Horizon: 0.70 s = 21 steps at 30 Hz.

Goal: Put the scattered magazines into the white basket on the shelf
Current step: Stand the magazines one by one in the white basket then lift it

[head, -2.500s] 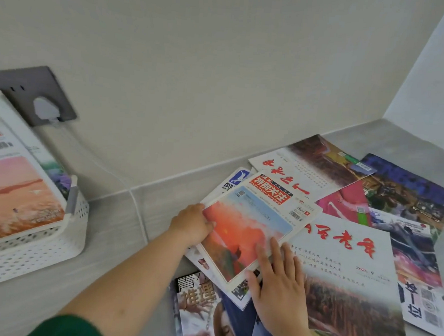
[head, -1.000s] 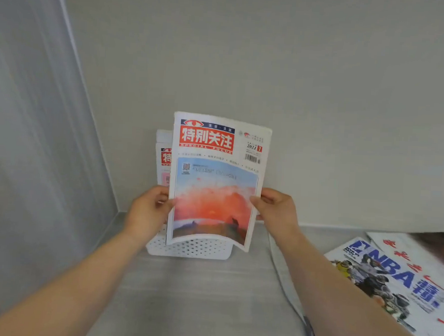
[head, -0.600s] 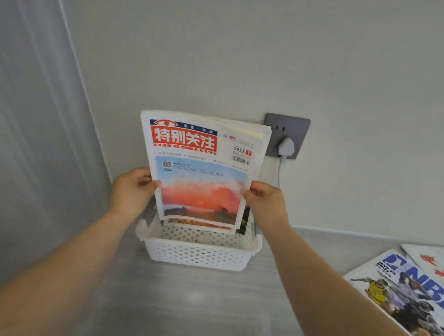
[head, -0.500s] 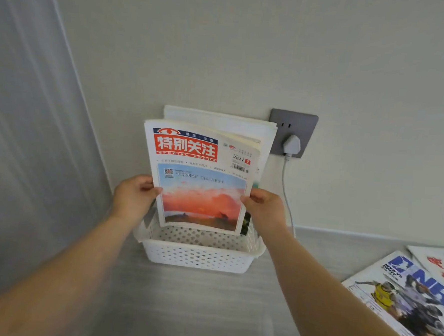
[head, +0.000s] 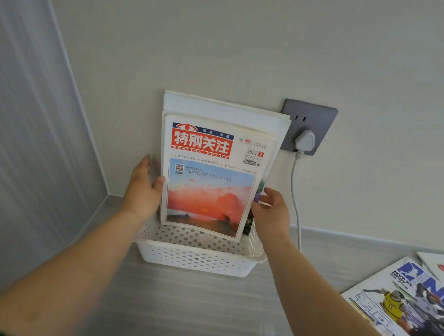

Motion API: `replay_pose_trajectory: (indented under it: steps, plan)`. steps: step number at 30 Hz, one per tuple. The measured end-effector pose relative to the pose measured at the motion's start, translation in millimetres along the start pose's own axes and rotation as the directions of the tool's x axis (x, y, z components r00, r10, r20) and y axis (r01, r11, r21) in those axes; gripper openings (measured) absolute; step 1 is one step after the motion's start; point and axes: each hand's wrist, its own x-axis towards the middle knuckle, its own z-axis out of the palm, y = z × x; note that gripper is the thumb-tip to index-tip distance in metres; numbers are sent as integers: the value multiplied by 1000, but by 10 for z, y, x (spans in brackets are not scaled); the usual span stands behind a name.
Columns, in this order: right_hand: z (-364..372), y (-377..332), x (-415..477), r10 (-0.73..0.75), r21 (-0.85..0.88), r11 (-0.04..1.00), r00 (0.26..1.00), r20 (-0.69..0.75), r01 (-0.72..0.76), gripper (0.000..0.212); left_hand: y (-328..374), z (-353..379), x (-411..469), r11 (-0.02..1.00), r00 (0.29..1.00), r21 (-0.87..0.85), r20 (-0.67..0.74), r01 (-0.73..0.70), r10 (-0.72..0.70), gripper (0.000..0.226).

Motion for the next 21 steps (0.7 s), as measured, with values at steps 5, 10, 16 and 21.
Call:
replay_pose_trajectory:
  steps: [5, 10, 16, 21]
  plan:
    - [17, 10, -36, -29, -33, 999, 991, 127, 33, 42, 73, 79, 21, 999, 986, 18, 158, -47, 44, 31]
    - [9, -16, -53, -47, 27, 999, 975, 219, 42, 47, 127, 65, 42, 1000, 983, -1, 181, 4, -3, 32]
    - [103, -28, -39, -68, 30, 998, 962, 263, 63, 59, 167, 51, 22, 1000, 978, -5, 208, -2, 3, 31]
    - [-11, 12, -76, -131, 22, 991, 974, 183, 130, 44, 171, 41, -76, 999, 992, -48, 129, 15, -8, 34]
